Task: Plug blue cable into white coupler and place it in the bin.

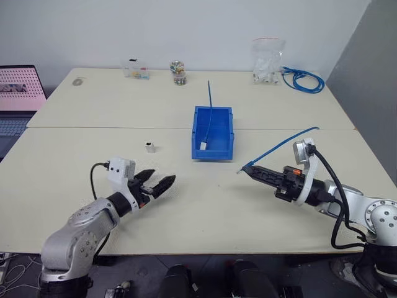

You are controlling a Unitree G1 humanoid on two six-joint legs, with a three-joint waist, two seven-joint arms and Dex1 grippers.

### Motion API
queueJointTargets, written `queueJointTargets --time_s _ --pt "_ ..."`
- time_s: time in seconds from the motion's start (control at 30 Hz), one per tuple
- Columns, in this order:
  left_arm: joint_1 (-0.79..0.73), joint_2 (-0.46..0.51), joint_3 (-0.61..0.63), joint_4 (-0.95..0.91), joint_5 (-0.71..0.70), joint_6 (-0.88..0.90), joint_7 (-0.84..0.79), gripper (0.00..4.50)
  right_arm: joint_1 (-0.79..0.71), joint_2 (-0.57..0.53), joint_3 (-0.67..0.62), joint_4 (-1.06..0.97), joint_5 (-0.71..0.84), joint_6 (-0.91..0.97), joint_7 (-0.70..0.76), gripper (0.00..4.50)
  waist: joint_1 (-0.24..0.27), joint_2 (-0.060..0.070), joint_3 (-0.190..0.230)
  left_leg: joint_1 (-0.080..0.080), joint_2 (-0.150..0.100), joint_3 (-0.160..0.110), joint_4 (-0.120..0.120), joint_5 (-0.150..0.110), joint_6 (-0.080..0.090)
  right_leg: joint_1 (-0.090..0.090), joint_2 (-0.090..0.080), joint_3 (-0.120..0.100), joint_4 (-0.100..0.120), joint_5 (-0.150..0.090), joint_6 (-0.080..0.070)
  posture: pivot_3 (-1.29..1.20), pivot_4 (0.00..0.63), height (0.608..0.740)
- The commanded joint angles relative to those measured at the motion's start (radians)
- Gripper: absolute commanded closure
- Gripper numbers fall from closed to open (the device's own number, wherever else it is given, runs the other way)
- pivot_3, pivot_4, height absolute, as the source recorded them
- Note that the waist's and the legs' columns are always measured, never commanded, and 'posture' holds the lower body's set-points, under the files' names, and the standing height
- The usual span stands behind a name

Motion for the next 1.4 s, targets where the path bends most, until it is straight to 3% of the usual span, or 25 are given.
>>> queueJointTargets --time_s 0.03,0.27,1.0,1.4 --pt "-0.031 -0.044 -0.017 0.056 0.139 -0.129 0.112 0.05 -0.012 -0.017 -0.039 -0.063 0.009 0.000 0.010 4.22 0.000 -0.001 0.000 0.000 0.000 0.000 0.000 0.000 0.000 0.000 0.000 0.000 0.000 0.000 0.000 0.00 0.150 0.740" --pt "-0.198 -0.170 -0.026 0.305 0.247 -0.251 0.241 0.05 -0.003 -0.019 -0.052 -0.089 0.004 -0.008 -0.018 4.22 0.008 -0.003 0.001 0.000 -0.001 0.000 0.001 0.000 0.000 0.000 0.000 -0.001 0.001 0.001 0.001 0.00 0.150 0.740" --pt "-0.480 -0.109 -0.107 0.867 0.427 -0.540 0.095 0.05 0.060 -0.026 -0.083 -0.143 0.007 -0.028 -0.056 4.22 0.019 -0.004 0.002 -0.001 -0.001 0.001 0.001 0.000 0.000 0.000 0.001 -0.001 -0.001 0.002 0.003 0.00 0.150 0.740" --pt "-0.532 -0.102 -0.106 0.966 0.455 -0.627 0.092 2.63 0.074 -0.017 -0.078 -0.149 0.013 -0.040 -0.069 4.22 0.019 -0.004 0.002 -0.001 -0.001 0.001 0.001 0.000 0.000 0.000 0.001 -0.001 0.000 0.002 0.003 0.00 0.150 0.740"
